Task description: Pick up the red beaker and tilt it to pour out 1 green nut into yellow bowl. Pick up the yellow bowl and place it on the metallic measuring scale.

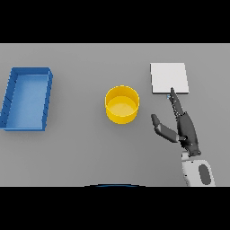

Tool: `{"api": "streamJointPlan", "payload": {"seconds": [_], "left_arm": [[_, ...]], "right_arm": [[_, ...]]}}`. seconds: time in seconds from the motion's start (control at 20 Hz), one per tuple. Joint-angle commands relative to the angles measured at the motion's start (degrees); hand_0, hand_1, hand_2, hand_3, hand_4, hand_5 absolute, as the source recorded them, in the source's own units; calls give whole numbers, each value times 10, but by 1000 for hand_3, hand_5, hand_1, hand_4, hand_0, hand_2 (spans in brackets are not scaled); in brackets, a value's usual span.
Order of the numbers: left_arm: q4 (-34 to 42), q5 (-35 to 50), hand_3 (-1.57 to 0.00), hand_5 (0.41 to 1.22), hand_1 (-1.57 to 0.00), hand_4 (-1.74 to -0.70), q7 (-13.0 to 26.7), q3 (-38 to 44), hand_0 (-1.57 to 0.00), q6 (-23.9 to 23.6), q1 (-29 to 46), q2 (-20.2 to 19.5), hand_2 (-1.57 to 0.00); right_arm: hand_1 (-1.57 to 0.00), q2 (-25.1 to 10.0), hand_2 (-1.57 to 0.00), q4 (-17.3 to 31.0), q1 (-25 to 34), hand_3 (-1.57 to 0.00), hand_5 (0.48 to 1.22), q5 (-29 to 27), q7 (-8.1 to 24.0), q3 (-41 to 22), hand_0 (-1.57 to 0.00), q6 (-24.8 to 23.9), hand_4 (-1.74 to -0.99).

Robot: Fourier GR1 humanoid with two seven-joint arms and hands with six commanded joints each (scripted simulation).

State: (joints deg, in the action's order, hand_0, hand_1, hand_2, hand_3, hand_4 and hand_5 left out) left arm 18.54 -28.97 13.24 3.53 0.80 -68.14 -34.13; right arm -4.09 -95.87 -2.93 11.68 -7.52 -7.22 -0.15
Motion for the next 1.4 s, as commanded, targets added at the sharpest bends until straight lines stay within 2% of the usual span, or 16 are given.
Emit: {"api": "streamJointPlan", "payload": {"seconds": [0.0,0.1,0.2,0.3,0.4,0.6,0.65,0.7,0.75,0.8,0.85,0.95,1.1,1.15,1.25,1.35], "left_arm": [[22,15,-1568,1221,-1571,-1741,7,8,-1571,-6,25,3,-1571],[72,41,-1569,1221,-1571,-1741,18,17,-1571,-19,88,15,-1571],[146,70,-1570,1221,-1571,-1741,30,24,-1571,-29,163,27,-1571],[218,89,-1570,1221,-1571,-1741,53,26,-1571,-33,225,37,-1571],[276,102,-1571,1151,-1571,-1741,74,24,-1571,-39,273,49,-1571],[362,117,-1571,925,-1571,-1741,128,23,-1571,-46,335,61,-1571],[386,120,-1571,868,-1571,-1655,153,21,-1571,-44,346,66,-1571],[402,121,-1525,818,-1571,-1521,157,17,-1571,-33,355,66,-1526],[422,131,-1318,774,-1344,-1369,149,12,-1469,-3,363,59,-1276],[444,149,-1055,737,-1075,-1232,144,15,-1175,23,379,54,-1021],[454,170,-843,705,-860,-1126,145,19,-940,48,383,52,-817],[462,188,-539,664,-550,-976,159,18,-601,87,386,42,-522],[461,167,-276,632,-281,-843,165,-5,-307,106,391,34,-267],[457,157,-220,627,-225,-828,175,-13,-246,106,390,34,-213],[450,140,-141,627,-143,-801,169,-21,-157,98,392,32,-136],[449,133,-90,631,-91,-783,147,-21,-100,86,384,29,-87]], "right_arm": [[1,2,1,-2,0,1,659,3,2,-4,1,1,-1129],[1,2,1,8,2,1,669,-7,1,0,1,5,-1131],[1,-1,1,5,-9,1,676,4,-17,-3,1,2,-1151],[1,-3,1,9,3,1,676,5,-8,0,1,-2,-1166],[1,-3,1,4,-3,1,676,3,-14,-2,1,2,-1174],[1,-6,1,3,-4,1,671,0,-13,3,1,1,-1157],[1,-4,1,3,-1,1,669,-2,-6,1,1,4,-1155],[1,-2,1,5,3,1,670,-4,-1,2,1,3,-1155],[1,-5,1,1,-5,1,670,-7,-8,3,1,6,-1153],[1,-4,1,-2,-10,1,670,-3,-13,0,1,5,-1151],[1,-3,1,2,-9,1,670,-1,-14,0,1,3,-1149],[1,3,1,4,-3,1,670,0,-12,-3,1,1,-1153],[1,-1,1,4,-5,1,670,4,-13,-3,1,0,-1155],[1,-3,1,4,-4,1,665,10,-11,-4,1,-2,-1156],[1,-6,1,6,-1,1,665,14,-9,-3,1,-4,-1158],[1,-7,1,10,4,1,657,17,-1,-3,1,-5,-1154]]}}
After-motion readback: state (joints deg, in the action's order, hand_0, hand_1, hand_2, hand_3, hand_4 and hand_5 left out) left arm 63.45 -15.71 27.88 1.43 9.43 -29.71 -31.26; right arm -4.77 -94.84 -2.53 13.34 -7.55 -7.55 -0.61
